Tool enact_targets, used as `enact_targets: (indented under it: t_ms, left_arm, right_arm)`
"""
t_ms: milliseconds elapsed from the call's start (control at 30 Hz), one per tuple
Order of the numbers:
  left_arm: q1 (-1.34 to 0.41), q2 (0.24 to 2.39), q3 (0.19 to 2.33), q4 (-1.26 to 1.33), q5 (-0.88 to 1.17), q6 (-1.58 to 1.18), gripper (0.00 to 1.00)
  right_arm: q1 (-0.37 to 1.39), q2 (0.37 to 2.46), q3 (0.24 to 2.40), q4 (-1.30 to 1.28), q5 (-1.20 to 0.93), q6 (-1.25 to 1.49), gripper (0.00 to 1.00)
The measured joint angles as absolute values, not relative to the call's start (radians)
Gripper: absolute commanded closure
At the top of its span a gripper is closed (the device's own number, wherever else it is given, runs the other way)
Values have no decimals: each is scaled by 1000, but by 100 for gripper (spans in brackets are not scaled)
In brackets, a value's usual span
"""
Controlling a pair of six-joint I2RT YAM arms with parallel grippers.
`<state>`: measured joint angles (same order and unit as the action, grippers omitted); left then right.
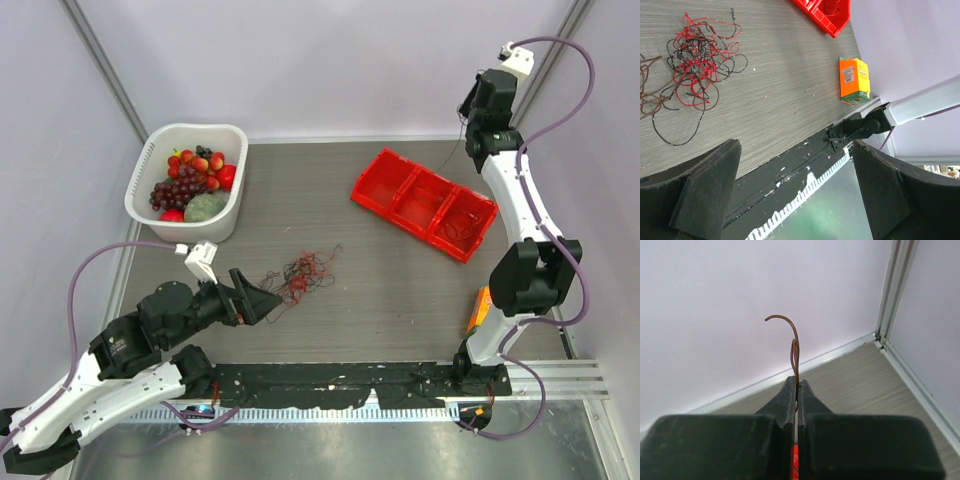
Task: Untangle the cables
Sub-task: Place the cable in the bin.
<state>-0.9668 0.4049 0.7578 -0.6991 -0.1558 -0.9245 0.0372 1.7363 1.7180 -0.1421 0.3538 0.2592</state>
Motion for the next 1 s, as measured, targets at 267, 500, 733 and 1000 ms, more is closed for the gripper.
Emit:
enact_targets:
  t_ms: [267, 500, 733, 1000]
  left_arm:
    - [-967, 407, 753, -686, -156, -932, 3]
    - [-966, 419, 754, -692, -157, -931, 3]
    - [-967, 419, 754, -692, -156, -932, 3]
    - [-967, 420, 754, -686, -146, -931, 3]
  right_arm:
    - [35, 1790, 1618, -12, 356, 156, 99]
    - [41, 1792, 1362, 28, 346, 188, 99]
    - [88, 1774, 1249, 28, 355, 252, 99]
    - [144, 1782, 1214, -32, 349, 273, 99]
